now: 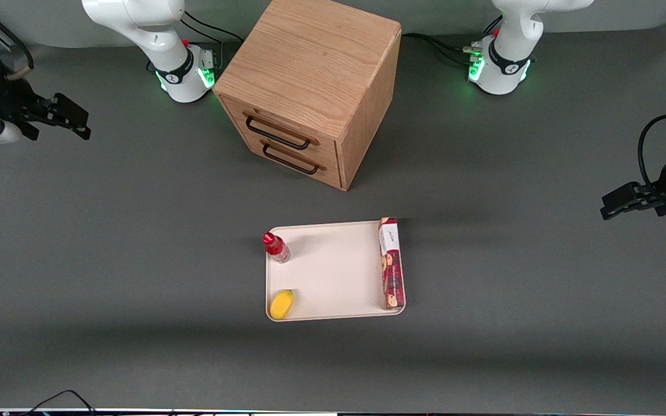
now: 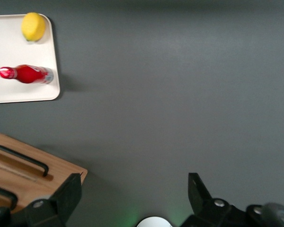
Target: Place coke bottle on tray
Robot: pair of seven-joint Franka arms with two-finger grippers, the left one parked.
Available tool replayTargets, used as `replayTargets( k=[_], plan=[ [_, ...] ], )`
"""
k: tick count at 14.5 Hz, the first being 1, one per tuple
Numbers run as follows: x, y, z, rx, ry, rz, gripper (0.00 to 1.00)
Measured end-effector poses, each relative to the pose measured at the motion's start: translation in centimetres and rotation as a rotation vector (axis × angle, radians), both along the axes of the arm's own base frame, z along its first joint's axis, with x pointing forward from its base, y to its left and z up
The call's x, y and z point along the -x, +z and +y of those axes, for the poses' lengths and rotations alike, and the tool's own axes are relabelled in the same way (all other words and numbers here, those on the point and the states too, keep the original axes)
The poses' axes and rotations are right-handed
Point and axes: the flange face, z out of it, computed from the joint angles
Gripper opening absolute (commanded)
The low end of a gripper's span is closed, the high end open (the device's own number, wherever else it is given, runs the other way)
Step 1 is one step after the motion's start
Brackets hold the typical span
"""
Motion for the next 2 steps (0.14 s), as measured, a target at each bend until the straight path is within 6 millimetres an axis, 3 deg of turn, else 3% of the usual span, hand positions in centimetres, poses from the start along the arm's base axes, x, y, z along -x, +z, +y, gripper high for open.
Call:
replayTargets(
  k=[2],
  plan=[
    [-0.2, -0.51, 0.16, -0.006, 0.002, -0.003, 1.0]
  ],
)
